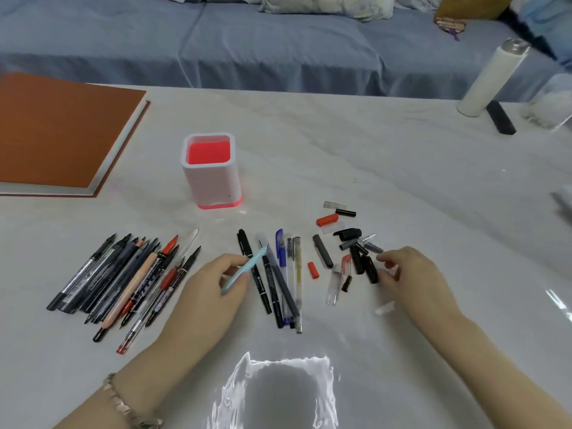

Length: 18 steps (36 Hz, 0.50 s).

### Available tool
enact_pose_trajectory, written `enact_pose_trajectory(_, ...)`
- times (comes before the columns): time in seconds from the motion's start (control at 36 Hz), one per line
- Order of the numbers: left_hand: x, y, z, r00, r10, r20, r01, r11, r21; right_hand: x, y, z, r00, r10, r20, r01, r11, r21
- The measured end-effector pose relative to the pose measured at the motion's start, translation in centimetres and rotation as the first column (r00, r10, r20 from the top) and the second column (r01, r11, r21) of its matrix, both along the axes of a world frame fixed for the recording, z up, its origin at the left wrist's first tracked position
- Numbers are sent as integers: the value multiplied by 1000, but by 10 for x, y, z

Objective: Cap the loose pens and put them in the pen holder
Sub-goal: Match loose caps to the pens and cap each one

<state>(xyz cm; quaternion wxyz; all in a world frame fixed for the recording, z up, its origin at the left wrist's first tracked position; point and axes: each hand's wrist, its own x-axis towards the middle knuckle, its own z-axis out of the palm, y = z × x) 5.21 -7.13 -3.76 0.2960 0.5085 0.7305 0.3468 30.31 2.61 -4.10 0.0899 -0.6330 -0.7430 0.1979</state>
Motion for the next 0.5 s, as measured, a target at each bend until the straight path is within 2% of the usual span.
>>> enact_pose_trajectory(0.11,7,2,0,995,-5,97,7,1000,-20,14,7,-6,994,-7,113,14,998,-57)
enact_pose_trajectory(0.25,12,-1,5,989,-18,146,23,999,-33,9,9,-9,978,5,207,3,999,-36)
enact_pose_trajectory(0.31,12,-2,7,987,-13,161,19,999,-38,8,9,-6,980,-18,198,20,1000,-10)
enact_pose_trajectory(0.36,11,-4,9,985,-3,174,11,999,-45,6,6,-1,996,-57,76,56,998,13)
enact_pose_trajectory(0.42,12,-5,11,981,9,193,1,999,-50,0,2,9,974,-96,-204,95,995,-17)
enact_pose_trajectory(0.44,13,-6,12,978,12,207,-1,999,-52,-5,-1,14,925,-121,-359,102,992,-71)
enact_pose_trajectory(0.5,15,-7,14,970,19,243,-5,998,-56,-14,-9,23,816,-166,-553,97,984,-152)
